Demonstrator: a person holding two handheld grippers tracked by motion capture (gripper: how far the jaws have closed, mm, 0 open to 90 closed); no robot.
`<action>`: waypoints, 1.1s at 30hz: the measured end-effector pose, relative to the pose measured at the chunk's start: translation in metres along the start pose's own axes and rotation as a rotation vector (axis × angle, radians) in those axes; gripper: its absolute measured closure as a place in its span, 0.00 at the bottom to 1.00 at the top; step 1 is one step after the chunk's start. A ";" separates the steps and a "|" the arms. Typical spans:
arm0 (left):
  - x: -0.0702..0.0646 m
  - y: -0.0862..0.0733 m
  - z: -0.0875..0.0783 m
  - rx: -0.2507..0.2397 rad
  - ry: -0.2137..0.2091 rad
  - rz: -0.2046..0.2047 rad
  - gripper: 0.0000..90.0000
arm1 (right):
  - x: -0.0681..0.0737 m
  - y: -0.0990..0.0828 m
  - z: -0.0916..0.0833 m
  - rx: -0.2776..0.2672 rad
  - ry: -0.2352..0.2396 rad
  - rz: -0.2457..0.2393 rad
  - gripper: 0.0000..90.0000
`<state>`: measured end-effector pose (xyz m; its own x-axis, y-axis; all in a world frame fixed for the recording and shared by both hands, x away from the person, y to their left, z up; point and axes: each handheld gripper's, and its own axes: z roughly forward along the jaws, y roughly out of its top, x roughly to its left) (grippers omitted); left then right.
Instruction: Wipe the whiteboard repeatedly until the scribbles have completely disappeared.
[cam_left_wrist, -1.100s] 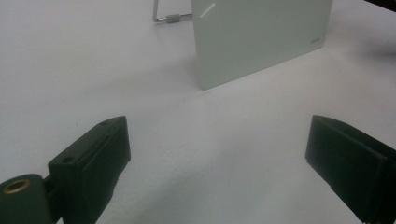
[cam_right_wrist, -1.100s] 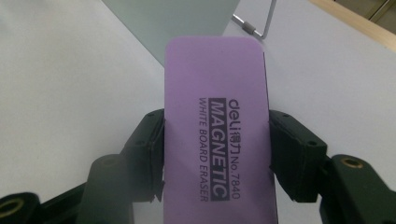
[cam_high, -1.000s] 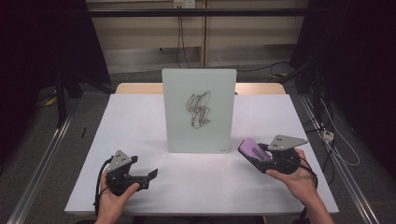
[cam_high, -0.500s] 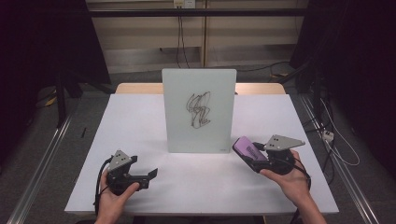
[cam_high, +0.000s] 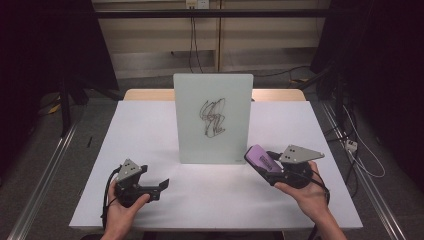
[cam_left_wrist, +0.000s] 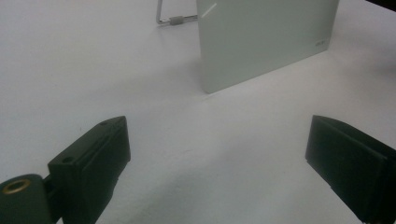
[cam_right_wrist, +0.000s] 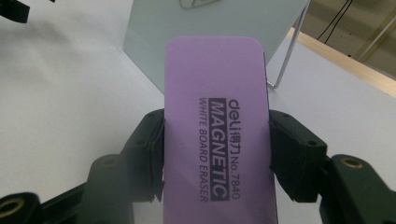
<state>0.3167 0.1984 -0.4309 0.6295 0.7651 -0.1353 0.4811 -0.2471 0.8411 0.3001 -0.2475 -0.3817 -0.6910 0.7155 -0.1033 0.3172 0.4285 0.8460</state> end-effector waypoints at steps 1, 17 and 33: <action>0.000 0.000 0.001 -0.001 -0.003 -0.003 0.07 | 0.000 0.002 0.000 -0.003 0.000 -0.005 0.46; -0.003 0.000 -0.001 0.002 -0.006 0.007 0.07 | 0.015 0.022 0.021 -0.045 0.027 -0.047 0.45; -0.001 -0.002 -0.002 0.002 -0.002 -0.001 0.07 | 0.021 0.064 0.038 -0.107 -0.038 -0.142 0.45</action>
<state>0.3136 0.1991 -0.4315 0.6301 0.7643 -0.1376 0.4832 -0.2471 0.8399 0.3303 -0.1840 -0.3494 -0.6985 0.6729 -0.2435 0.1458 0.4670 0.8722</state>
